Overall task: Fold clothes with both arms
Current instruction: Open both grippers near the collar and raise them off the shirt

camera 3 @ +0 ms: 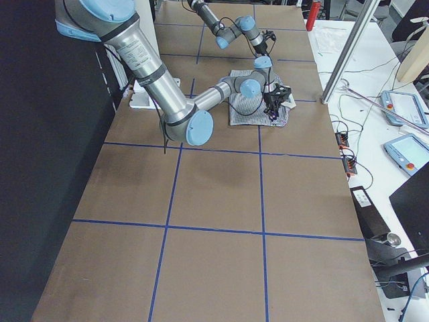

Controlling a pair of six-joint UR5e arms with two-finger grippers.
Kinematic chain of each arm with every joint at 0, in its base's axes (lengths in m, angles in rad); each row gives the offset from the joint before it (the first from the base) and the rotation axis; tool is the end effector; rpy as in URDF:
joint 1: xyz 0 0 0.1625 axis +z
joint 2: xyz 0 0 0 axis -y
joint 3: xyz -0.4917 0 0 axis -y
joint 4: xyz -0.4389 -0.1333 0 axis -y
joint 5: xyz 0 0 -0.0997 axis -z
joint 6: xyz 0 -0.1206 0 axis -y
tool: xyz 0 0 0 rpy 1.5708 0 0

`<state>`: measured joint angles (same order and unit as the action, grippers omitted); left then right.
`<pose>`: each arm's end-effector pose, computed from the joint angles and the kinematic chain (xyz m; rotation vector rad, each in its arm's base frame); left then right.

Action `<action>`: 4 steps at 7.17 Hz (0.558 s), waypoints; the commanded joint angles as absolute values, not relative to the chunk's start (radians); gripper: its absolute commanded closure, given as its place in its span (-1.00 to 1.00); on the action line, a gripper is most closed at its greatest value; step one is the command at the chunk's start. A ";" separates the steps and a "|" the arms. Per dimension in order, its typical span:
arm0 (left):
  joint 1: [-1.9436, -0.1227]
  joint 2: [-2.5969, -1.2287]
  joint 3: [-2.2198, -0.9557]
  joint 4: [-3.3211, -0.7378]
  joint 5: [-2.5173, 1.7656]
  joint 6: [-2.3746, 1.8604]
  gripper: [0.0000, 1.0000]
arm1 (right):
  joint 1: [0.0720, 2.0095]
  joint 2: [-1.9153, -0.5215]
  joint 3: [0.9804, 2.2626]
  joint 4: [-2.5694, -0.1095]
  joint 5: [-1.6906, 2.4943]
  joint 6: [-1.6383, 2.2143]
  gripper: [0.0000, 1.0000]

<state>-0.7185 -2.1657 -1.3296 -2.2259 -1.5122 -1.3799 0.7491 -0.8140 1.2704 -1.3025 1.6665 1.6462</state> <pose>0.5417 -0.6601 0.3975 0.4970 0.8933 -0.5111 -0.5657 -0.6924 0.3503 0.1569 -0.7317 0.7522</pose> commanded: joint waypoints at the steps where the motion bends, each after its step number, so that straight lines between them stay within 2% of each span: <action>1: -0.719 -2.152 -1.316 -2.284 -1.519 -1.381 0.50 | 0.755 -0.810 1.252 -1.266 1.666 1.652 0.44; 2: -0.719 -2.149 -1.316 -2.301 -1.519 -1.382 0.50 | 0.764 -0.801 1.215 -1.234 1.669 1.654 0.56; 4: -0.718 -2.149 -1.322 -2.310 -1.519 -1.388 0.45 | 0.770 -0.795 1.222 -1.209 1.693 1.660 0.38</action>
<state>-0.7192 -2.1500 -1.3192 -2.3030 -1.5185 -1.3861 0.7669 -0.7992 1.2205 -1.2213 1.6797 1.6561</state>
